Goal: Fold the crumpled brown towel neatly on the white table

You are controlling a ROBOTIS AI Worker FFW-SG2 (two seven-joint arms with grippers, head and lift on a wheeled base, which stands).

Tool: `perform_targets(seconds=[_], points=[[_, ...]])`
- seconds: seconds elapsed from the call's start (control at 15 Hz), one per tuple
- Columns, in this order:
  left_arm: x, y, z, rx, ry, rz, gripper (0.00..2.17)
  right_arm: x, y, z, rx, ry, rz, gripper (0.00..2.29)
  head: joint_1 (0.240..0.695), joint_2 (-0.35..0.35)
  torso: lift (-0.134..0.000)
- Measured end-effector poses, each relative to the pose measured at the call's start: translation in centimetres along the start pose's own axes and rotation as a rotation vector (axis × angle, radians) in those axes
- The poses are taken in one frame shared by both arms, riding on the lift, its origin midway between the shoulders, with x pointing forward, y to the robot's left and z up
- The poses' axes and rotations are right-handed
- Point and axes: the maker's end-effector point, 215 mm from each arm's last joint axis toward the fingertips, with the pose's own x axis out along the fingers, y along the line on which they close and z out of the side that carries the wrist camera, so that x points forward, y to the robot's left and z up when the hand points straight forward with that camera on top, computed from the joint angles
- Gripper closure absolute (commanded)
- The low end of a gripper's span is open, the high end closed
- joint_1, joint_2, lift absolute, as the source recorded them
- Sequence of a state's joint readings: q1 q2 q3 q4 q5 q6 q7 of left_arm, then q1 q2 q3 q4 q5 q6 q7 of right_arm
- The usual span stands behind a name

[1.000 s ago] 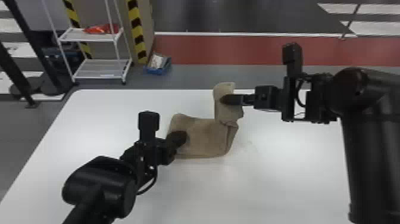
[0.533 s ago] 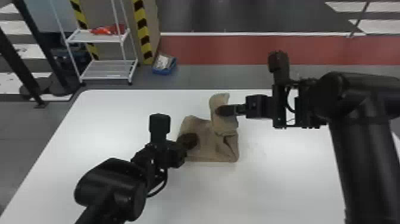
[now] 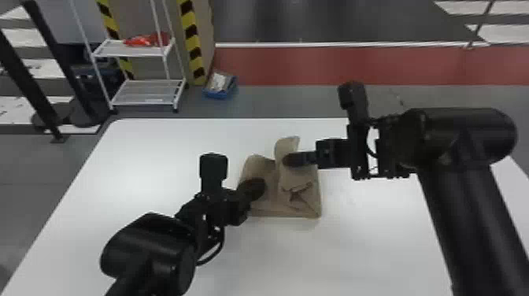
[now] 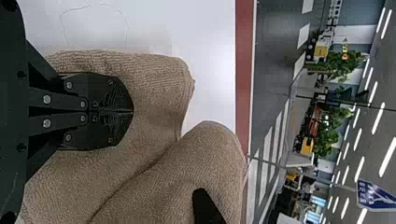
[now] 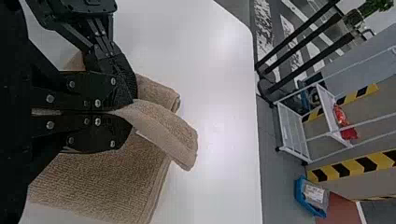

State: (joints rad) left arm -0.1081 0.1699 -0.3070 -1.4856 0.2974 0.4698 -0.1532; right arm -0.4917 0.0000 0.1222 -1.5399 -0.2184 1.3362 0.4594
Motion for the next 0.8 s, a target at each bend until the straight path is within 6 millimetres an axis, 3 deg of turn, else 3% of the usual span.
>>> perform_targets(seconds=[0.07,0.4,0.53,0.6,0.67,0.8], points=[[-0.1,-0.1,-0.1,-0.001,0.000,-0.002,2.01,0.2,0.1,-0.1,-0.007,0.000,-0.001,1.45,0.695,0.049,-0.124],[-0.2,-0.9,-0.4,-0.001,0.005,-0.012,2.01,0.8,0.8,-1.3,-0.008,0.008,0.014,1.38,0.695,0.052,-0.124],[-0.2,-1.4,-0.7,-0.003,0.008,-0.017,2.01,1.0,1.5,-1.7,-0.005,0.009,0.035,0.94,0.695,0.055,-0.124],[-0.2,-1.5,-0.8,-0.003,0.010,-0.019,2.01,1.0,2.0,-1.9,-0.002,0.008,0.048,0.22,0.695,0.057,-0.124],[-0.2,-1.7,-0.9,-0.002,0.011,-0.020,2.01,1.1,2.4,-2.0,-0.001,0.004,0.063,0.00,0.695,0.059,-0.124],[-0.3,-1.9,-1.2,-0.002,0.013,-0.019,2.01,1.1,4.0,-1.5,0.014,-0.038,0.129,0.03,0.695,0.068,-0.124]])
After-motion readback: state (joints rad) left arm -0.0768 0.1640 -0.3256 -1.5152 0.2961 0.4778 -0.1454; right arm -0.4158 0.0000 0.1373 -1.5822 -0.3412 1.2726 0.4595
